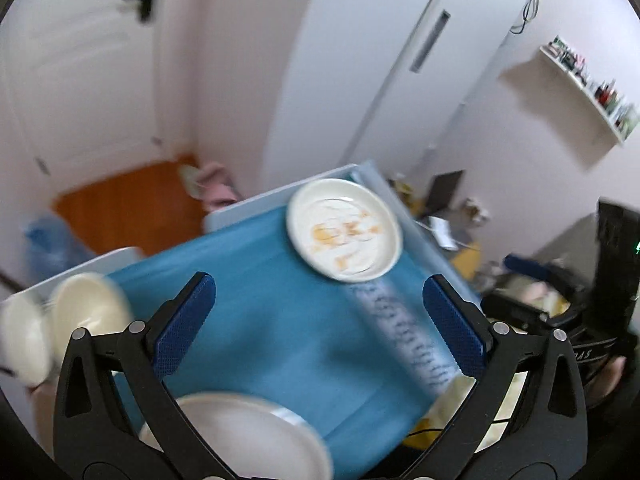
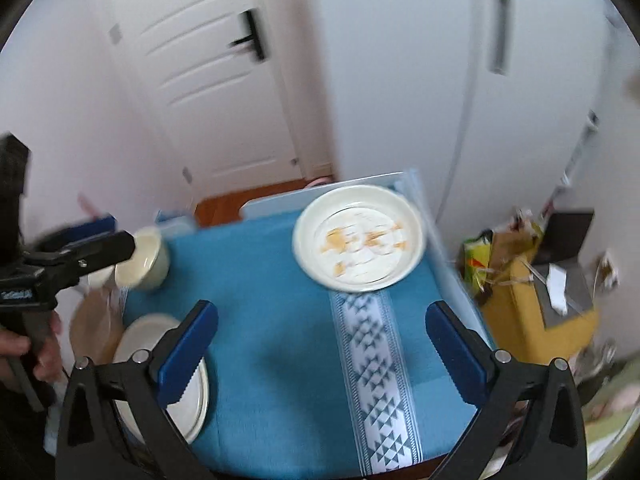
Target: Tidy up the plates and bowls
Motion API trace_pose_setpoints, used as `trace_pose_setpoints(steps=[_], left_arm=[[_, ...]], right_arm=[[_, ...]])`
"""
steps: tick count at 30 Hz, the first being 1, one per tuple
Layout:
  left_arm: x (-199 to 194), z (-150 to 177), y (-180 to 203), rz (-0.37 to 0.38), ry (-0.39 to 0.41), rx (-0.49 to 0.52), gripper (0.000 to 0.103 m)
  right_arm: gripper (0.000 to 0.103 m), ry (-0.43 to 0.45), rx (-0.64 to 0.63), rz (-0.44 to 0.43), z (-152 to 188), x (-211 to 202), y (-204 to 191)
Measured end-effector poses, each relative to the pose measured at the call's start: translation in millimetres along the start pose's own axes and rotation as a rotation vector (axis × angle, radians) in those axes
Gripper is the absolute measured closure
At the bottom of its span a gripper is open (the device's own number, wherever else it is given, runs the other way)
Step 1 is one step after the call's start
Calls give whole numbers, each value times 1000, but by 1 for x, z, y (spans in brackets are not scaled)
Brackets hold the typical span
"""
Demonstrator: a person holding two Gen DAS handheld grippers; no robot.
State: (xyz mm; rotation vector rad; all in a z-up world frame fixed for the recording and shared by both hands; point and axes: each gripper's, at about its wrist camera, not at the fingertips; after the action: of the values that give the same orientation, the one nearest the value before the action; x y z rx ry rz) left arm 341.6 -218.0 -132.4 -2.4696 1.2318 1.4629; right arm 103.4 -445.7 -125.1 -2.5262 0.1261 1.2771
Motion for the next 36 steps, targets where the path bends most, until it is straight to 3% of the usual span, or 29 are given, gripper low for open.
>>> trace_pose_setpoints(steps=[5,8,13,15,18,21,23,25,29,36], left_arm=[[85,-28,-11,75,-143,-58,1],[136,-33,-25,95,-207,-105,14],[190,-27,-39,105,-253,-154,38],[205,-25,-44,119,-255,-166,44],[217,-24,-46,127,-257,-176,52],[225,-27,-50,123,-247,-185,53],[228,-27,-51,122,-241,-188,61],[230,-27,-53,115,-245,-189,80],[233,-26,-58,91,-236,-198,94],[229,-27,-53,55,-232,-179,95]], right_arm=[[0,-43,239,-91,-16,55,62],[3,-47,323,-92,-14,92,87],[34,-48,424,-116,-1,142,107],[40,-34,439,-115,4,155,109],[47,-6,464,-107,8,163,111],[55,14,497,-100,8,168,116],[62,17,509,-101,7,173,119],[72,15,511,-88,6,176,119],[89,16,528,-79,7,181,121],[90,7,544,-85,5,181,124]])
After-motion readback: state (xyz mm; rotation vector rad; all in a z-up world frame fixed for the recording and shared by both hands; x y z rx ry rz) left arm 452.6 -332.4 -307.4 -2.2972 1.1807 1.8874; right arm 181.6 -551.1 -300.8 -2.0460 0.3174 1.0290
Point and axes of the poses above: each gripper's, at about its wrist camera, not at the fingertips, and x roughly the way its jaws point, y to its right, z to its underside
